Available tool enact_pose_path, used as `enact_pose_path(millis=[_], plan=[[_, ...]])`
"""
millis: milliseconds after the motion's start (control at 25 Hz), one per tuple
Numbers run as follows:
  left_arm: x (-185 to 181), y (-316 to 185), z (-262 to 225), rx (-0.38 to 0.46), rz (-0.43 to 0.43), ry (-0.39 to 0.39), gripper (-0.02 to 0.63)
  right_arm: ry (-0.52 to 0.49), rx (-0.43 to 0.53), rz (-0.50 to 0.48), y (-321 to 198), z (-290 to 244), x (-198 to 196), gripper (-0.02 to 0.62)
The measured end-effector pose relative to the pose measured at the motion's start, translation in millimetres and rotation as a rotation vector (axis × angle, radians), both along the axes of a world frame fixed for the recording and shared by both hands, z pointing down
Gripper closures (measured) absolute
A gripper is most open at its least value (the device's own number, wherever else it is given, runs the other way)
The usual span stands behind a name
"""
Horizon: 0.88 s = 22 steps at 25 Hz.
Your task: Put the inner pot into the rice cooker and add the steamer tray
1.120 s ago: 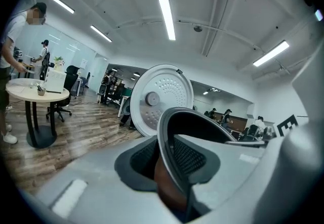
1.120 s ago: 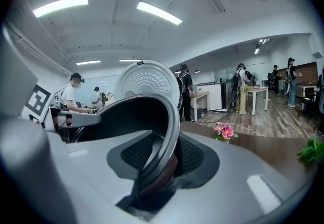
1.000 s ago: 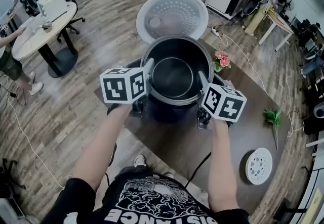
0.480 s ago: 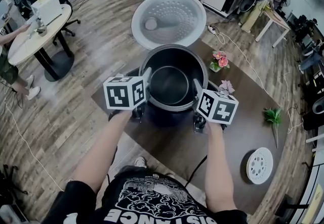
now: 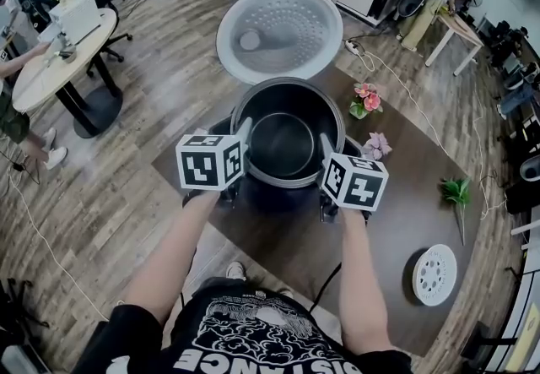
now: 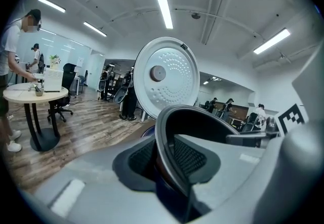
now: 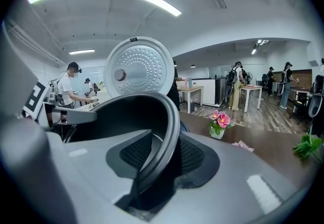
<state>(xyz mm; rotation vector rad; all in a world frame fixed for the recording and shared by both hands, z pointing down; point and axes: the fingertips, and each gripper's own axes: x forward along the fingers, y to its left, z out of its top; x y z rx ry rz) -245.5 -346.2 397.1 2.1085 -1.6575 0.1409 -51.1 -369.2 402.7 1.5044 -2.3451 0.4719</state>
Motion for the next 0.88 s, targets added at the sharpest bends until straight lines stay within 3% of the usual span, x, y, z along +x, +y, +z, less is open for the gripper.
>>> enact_pose_path(millis=[880], plan=[[-1.2, -7.0, 12.9, -0.041, 0.007, -0.142, 0.472, 0.065, -0.040, 0.023, -5.6, 10.1, -1.7, 0.436]])
